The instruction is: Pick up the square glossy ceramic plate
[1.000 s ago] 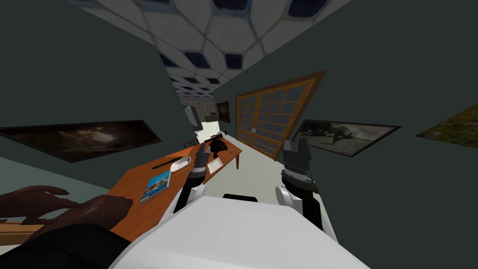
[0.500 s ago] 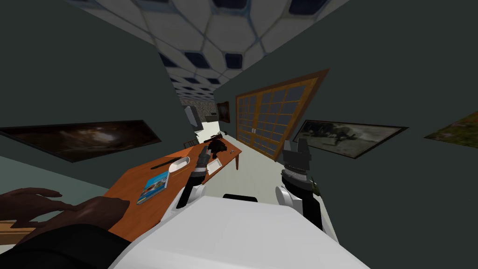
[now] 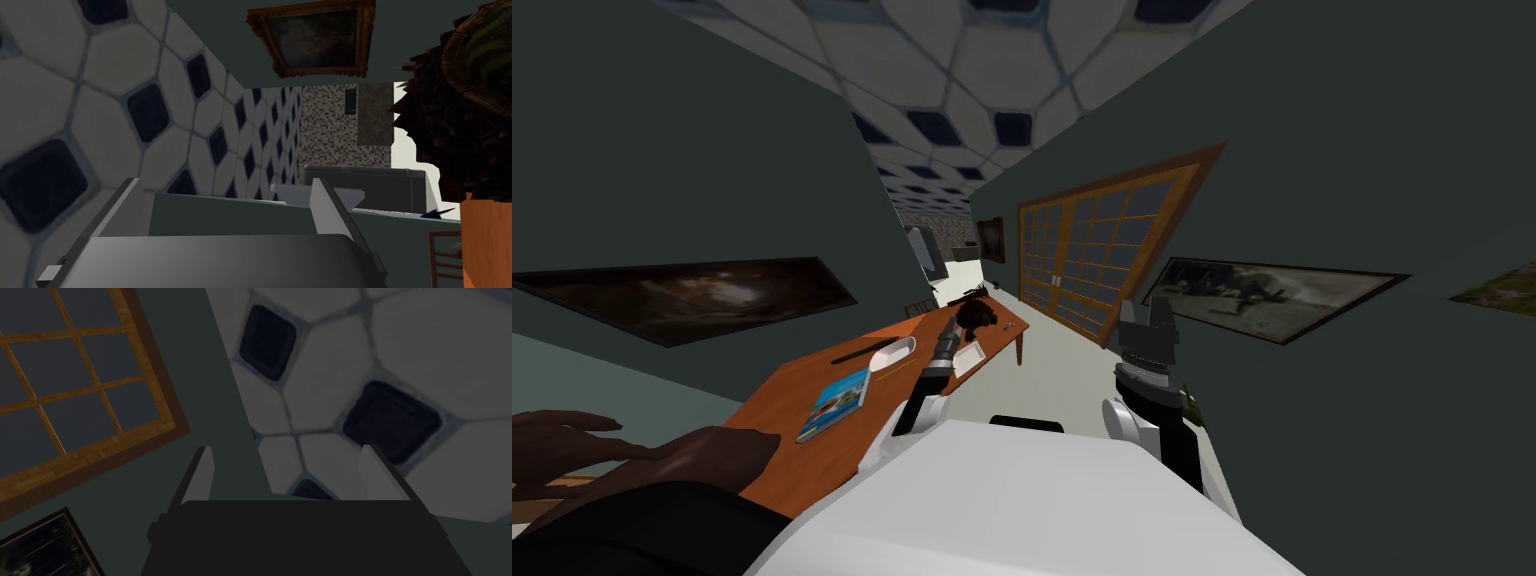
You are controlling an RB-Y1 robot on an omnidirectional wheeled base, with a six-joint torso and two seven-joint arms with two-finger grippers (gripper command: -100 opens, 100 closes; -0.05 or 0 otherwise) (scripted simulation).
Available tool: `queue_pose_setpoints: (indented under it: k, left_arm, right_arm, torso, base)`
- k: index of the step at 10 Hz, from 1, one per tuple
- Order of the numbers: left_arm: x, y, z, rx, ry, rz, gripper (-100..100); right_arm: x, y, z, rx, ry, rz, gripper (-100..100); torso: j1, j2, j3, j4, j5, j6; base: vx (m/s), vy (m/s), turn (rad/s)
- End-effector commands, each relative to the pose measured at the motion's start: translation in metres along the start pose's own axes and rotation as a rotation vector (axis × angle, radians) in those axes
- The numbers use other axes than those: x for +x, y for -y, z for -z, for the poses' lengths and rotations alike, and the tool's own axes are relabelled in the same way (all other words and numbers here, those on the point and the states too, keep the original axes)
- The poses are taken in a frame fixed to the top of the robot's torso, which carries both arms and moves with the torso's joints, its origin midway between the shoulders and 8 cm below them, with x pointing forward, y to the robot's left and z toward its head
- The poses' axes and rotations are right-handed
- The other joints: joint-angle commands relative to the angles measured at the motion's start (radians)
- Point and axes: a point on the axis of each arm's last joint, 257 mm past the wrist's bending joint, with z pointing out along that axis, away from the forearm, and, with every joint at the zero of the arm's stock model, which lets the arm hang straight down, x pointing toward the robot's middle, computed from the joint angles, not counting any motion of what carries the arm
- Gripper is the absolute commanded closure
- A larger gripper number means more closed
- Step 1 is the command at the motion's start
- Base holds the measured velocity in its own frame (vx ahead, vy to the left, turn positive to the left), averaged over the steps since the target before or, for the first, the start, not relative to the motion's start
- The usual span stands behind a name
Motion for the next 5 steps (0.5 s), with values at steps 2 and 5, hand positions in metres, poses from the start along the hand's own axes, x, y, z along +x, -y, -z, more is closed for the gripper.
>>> queue_pose_setpoints:
  k: [2, 5]
  left_arm:
    - [-0.009, -0.028, -0.001, -0.063, 0.013, 0.001, -100]
    - [-0.021, -0.059, 0.003, -0.14, 0.032, 0.006, -100]
  right_arm:
    - [0.0, 0.0, 0.0, 0.0, 0.0, 0.0, 0]
    - [0.0, 0.0, 0.0, 0.0, 0.0, 0.0, 0]
  torso:
    - [0.001, 0.001, 0.001, 0.0, 0.0, 0.0]
    - [-0.001, 0.001, 0.001, 0.0, 0.0, 0.0]
  base:
    - [0.021, -0.021, 0.013]
    - [0.022, -0.043, 0.02]
